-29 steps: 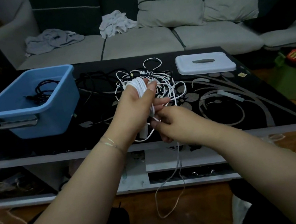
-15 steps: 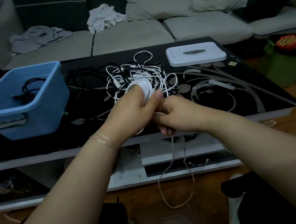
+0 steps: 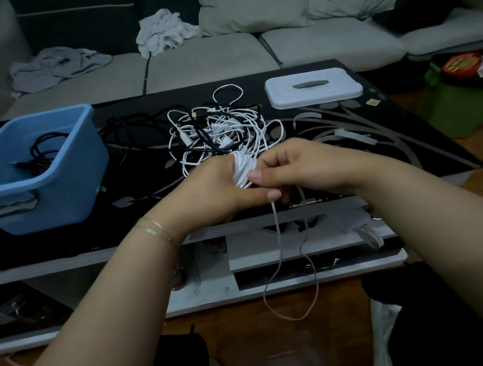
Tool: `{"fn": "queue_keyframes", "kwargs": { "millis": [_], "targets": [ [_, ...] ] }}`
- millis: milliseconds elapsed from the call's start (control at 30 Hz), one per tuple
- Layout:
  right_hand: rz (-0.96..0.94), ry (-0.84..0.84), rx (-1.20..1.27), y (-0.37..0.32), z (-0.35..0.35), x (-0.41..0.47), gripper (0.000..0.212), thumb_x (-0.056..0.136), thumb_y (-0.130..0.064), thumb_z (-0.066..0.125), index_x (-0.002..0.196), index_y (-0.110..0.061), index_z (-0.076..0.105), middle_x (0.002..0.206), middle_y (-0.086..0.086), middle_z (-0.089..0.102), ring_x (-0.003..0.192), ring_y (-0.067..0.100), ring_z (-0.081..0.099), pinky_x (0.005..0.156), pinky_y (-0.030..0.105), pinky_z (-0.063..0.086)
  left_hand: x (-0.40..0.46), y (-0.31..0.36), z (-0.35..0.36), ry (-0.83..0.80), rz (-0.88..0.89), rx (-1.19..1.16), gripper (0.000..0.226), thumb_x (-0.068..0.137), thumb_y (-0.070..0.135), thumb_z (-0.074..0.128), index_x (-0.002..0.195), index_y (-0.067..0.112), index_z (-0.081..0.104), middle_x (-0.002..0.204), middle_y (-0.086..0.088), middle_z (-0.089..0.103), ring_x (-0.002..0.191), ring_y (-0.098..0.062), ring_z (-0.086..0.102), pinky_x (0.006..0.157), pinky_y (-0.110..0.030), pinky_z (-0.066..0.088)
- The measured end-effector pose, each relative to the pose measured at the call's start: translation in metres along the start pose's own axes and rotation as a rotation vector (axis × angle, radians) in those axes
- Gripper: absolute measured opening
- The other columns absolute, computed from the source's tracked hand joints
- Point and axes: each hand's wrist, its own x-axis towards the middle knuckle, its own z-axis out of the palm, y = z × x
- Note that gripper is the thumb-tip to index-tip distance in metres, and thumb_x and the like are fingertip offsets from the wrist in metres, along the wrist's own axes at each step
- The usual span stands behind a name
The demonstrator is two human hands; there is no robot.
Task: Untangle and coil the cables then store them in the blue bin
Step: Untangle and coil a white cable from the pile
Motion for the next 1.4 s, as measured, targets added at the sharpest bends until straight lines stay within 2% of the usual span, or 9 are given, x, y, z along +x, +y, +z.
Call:
{"fn": "queue_keyframes", "kwargs": {
  "millis": [267,434,601,768,868,968,1135,1336,1402],
  "targets": [
    [-0.091,0.284,-0.224,0.004,-0.005,0.007,0.040,0.062,-0.053,0.070,0.062,-0.019,0.050,0.060,-0.005,0.049,0.057,0.005,0.041,0.057,0.026,0.033,-0.002,0.002,0.006,-0.021,-0.053,-0.120,0.011,0.095,0.008,0.055,0.103,0.002,0.057,0.085,-0.007,0.075,0.037,-0.009,0.036,0.040,-0.020,0.029],
    [-0.145,0.283,0.164,0.006,0.006,0.009,0.018,0.085,-0.022,0.063,0.075,-0.011,0.051,0.050,-0.007,0.055,0.043,0.002,0.047,0.044,0.014,0.037,-0.004,0.000,0.005,0.014,-0.015,-0.341,0.010,0.097,0.013,0.052,0.095,0.006,0.059,0.073,-0.008,0.073,0.038,-0.009,0.047,0.039,-0.017,0.031],
    [-0.157,0.365,0.294,0.010,0.012,0.009,0.028,0.070,-0.040,0.063,0.076,-0.014,0.056,0.053,-0.009,0.058,0.052,0.007,0.049,0.054,0.021,0.039,-0.004,0.000,0.010,0.024,-0.001,-0.588,0.017,0.086,0.021,0.053,0.089,0.005,0.058,0.074,-0.007,0.074,0.046,-0.008,0.061,0.040,-0.014,0.039],
    [-0.174,0.365,0.440,0.007,0.017,0.010,0.034,0.069,-0.044,0.061,0.078,-0.013,0.049,0.048,-0.007,0.054,0.044,0.009,0.049,0.050,0.026,0.038,-0.002,0.002,0.015,0.005,0.054,-0.775,0.020,0.091,0.022,0.055,0.083,0.005,0.060,0.045,-0.001,0.056,0.032,-0.006,0.043,0.043,-0.018,0.034],
    [-0.172,0.373,0.537,0.005,0.021,0.015,0.037,0.070,-0.048,0.061,0.073,-0.014,0.049,0.049,-0.004,0.045,0.043,0.010,0.042,0.045,0.023,0.035,0.000,0.004,0.013,0.000,0.057,-0.884,0.038,0.092,0.023,0.048,0.084,-0.014,0.054,0.035,0.002,0.036,0.026,-0.003,0.028,0.037,-0.011,0.028],
    [-0.150,0.381,0.582,0.006,0.023,0.019,0.018,0.082,-0.028,0.064,0.078,-0.014,0.053,0.053,-0.001,0.046,0.045,0.008,0.043,0.045,0.020,0.037,0.000,0.007,0.012,0.028,0.044,-0.945,0.045,0.090,0.028,0.044,0.075,-0.011,0.061,0.035,0.005,0.044,0.029,-0.002,0.026,0.042,-0.013,0.021],
    [-0.094,0.472,0.430,0.009,0.032,0.024,0.022,0.099,-0.013,0.047,0.088,-0.023,0.064,0.049,-0.004,0.050,0.047,0.011,0.051,0.045,0.022,0.043,0.002,0.010,0.012,0.060,0.036,-1.015,0.055,0.089,0.038,0.039,0.122,-0.003,0.054,0.045,0.009,0.057,0.062,-0.021,0.026,0.066,-0.031,0.042],
    [-0.031,0.417,0.286,0.006,0.036,0.023,0.014,0.102,-0.015,0.042,0.100,-0.017,0.056,0.054,-0.001,0.052,0.042,0.010,0.050,0.044,0.023,0.042,0.003,0.004,0.008,0.188,0.063,-1.037,0.042,0.087,0.020,0.050,0.121,-0.003,0.061,0.077,-0.006,0.054,0.045,-0.020,0.045,0.051,-0.031,0.047],
    [-0.013,0.368,0.215,0.007,0.039,0.023,0.014,0.102,-0.016,0.042,0.102,-0.016,0.055,0.049,-0.005,0.053,0.039,0.010,0.047,0.042,0.021,0.039,0.003,0.001,0.004,0.248,0.055,-1.011,0.045,0.088,0.015,0.050,0.129,-0.005,0.054,0.056,-0.003,0.055,0.046,-0.022,0.043,0.050,-0.031,0.047]
  ]
}}
